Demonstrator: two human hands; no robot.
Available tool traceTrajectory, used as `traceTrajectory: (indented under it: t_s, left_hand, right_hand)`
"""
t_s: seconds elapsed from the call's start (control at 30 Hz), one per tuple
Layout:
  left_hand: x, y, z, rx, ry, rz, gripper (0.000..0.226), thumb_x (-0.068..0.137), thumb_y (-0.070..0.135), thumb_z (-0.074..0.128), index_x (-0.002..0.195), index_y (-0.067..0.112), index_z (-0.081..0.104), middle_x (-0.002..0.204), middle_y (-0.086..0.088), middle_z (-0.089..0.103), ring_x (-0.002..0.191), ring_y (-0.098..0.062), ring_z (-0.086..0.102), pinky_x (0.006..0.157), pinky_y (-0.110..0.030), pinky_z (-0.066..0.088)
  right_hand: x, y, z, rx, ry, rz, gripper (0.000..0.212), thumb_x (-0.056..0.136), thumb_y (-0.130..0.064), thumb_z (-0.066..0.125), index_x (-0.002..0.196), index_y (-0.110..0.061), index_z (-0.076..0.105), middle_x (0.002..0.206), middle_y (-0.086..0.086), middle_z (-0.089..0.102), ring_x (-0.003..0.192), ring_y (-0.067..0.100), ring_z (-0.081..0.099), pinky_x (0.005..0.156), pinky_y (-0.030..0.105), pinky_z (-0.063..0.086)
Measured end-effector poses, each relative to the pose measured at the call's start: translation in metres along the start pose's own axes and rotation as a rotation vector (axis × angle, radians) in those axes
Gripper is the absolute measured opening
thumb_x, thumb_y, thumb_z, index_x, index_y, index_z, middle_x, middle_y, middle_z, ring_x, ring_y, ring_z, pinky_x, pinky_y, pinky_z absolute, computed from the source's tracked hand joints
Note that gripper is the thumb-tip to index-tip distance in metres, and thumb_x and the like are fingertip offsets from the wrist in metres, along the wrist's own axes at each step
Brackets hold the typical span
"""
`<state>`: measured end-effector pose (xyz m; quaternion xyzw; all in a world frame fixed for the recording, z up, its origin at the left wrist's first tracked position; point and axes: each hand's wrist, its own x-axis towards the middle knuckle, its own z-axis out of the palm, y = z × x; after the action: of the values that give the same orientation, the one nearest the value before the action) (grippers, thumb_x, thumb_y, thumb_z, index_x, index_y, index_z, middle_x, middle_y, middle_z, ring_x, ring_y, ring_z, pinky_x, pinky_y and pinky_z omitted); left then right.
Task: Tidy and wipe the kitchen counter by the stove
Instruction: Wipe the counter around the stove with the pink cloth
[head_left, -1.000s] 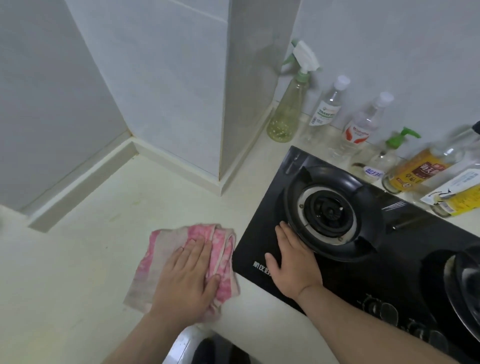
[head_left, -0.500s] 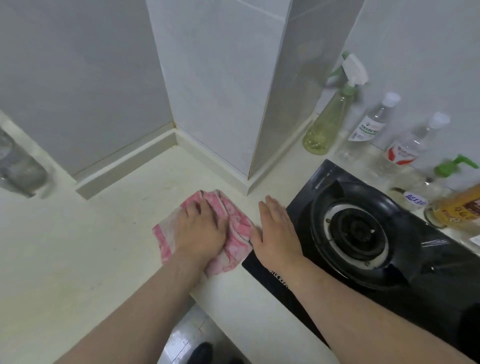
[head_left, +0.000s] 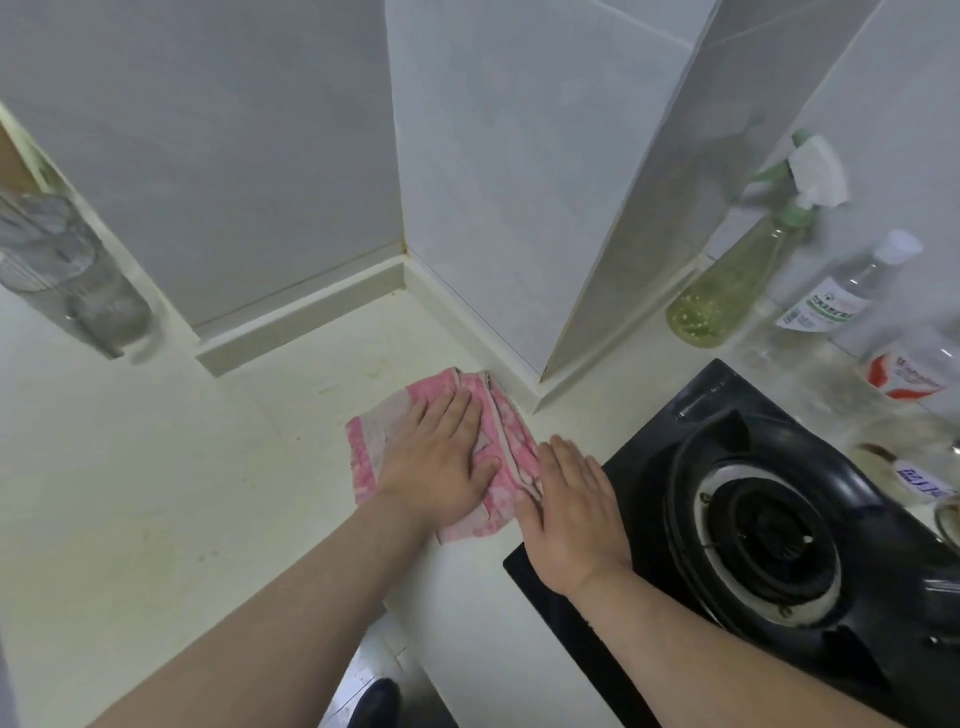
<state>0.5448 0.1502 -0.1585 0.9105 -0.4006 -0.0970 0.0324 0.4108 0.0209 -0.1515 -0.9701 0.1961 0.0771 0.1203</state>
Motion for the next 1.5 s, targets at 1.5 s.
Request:
traceTrajectory:
  t_s: [1.5]
  left_hand:
    - [0.072,-0.047,-0.021,-0.044,-0.015,-0.238,0.081,0.094,0.063,0.020,0.156,0.014,0.003,0.164,-0.003,-0.002,0.151,-0.018,-0.003,0.122,-0.042,-0.002]
  right_hand:
    - [0.002,0.001,0.000,0.008,0.014,0.034,0.093,0.079,-0.064,0.002,0.157,-0.015,0.013,0.165,0.000,0.007,0.151,0.010,0.001,0.123,0.030,-0.005]
